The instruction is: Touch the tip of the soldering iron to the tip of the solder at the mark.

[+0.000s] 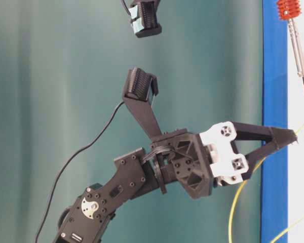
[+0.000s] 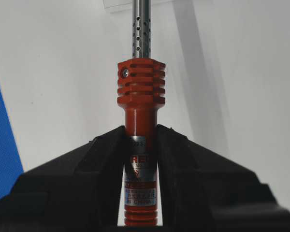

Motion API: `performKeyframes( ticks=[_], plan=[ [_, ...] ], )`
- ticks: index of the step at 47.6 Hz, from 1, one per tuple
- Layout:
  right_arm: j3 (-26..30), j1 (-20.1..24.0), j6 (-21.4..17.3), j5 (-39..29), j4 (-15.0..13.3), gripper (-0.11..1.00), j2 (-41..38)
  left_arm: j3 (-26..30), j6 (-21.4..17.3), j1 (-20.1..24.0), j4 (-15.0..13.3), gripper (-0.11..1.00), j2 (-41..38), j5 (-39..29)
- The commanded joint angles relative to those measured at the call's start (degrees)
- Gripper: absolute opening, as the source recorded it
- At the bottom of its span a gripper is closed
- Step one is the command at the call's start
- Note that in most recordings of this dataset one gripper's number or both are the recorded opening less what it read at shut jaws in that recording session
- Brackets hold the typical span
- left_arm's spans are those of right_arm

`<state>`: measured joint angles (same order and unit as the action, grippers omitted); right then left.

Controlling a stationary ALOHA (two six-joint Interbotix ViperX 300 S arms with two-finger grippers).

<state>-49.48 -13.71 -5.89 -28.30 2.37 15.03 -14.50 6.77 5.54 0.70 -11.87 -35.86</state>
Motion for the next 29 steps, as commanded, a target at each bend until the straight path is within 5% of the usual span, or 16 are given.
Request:
performKeyframes(
  ticks=[1,29],
  plan=[
    [1.49,0.09,0.09,0.18,0.00,0.06,0.44,0.70,0.00,0.00,0.09,0.03,1.23,0.18],
    [1.58,0.26,0.09,0.18,-0.09,0.06,0.18,1.05,-0.09,0.88,0.18,0.03,1.14,0.09]
  ],
)
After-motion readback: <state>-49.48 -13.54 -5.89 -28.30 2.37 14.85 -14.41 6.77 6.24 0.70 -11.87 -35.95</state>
